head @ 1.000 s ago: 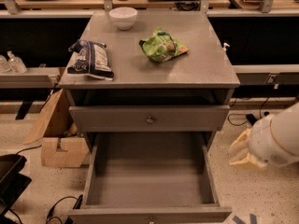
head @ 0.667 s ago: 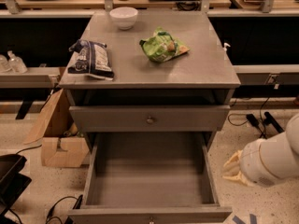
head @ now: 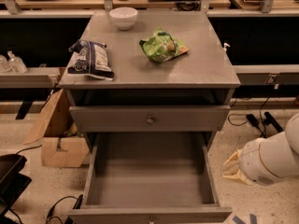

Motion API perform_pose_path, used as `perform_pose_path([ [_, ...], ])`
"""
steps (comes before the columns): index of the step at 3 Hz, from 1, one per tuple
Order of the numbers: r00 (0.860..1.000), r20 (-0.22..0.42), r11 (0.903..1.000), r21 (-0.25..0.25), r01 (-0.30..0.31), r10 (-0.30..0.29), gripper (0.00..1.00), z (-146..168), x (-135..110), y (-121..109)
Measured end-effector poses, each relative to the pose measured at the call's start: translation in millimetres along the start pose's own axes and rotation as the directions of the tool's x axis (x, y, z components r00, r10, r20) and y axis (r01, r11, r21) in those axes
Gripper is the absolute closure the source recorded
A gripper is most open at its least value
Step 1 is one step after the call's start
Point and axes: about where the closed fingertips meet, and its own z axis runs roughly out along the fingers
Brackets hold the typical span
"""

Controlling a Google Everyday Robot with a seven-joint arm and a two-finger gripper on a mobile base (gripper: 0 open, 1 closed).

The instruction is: Close middle drawer

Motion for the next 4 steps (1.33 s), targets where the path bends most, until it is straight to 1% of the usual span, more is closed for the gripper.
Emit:
perform_pose_path([
  [1,0.999,0.025,0.9988,-0.033,-0.037,0.038,1.00,41,13,19],
  [2,0.995,0.050,0.9942,-0.067,-0.084,0.088,1.00,102,37,44],
  [3,0.985,0.085,0.9845,-0.108,-0.138,0.148,1.00,170,61,86],
  [4,0.971,0.148,0.9772,-0.125,-0.171,0.189,1.00,248,79,127],
])
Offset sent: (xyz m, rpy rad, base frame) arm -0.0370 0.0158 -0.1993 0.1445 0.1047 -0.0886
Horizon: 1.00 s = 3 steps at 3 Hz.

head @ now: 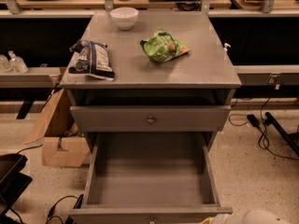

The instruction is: Close middle drawer

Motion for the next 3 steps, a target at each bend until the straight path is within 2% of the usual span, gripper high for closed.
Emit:
perform_pose_path([
  [1,0.998,0.050,0.9994,-0.025,-0.023,0.025,1.00,49,14,17],
  [2,0.998,0.050,0.9994,-0.025,-0.023,0.025,1.00,49,14,17],
  [3,0.996,0.085,0.9989,-0.045,-0.015,0.019,1.00,88,15,22],
])
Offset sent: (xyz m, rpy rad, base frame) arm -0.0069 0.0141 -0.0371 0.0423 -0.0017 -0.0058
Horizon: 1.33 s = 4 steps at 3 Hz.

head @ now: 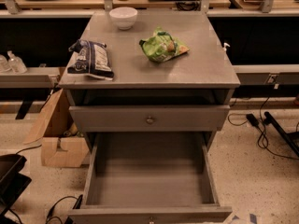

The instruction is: Close middle drawer

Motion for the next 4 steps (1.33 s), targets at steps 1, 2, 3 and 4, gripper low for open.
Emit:
perform_pose_path([
  [1,0.999,0.015,0.9994,-0.006,0.033,-0.033,1.00,25,-4,-9],
  [2,0.996,0.016,0.9964,0.015,0.083,-0.083,1.00,36,-19,-34],
  [3,0.996,0.017,0.9958,0.018,0.090,-0.090,1.00,36,-21,-36],
  [4,0.993,0.026,0.9927,0.034,0.115,-0.116,1.00,37,-33,-51],
])
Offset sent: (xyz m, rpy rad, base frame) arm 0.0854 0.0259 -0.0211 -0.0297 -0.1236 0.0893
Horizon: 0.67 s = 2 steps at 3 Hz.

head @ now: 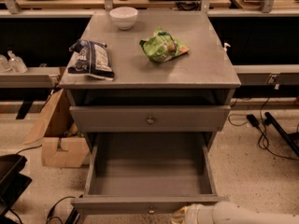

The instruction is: Close middle drawer

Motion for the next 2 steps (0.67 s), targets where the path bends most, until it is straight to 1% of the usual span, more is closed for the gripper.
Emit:
perform_pose_path([
  [1,1.000,0.002,1.0000,0.002,0.002,-0.002,1.00,0,-1,-2],
  [2,1.000,0.022,0.9995,0.025,0.019,-0.019,1.00,5,-12,-35],
])
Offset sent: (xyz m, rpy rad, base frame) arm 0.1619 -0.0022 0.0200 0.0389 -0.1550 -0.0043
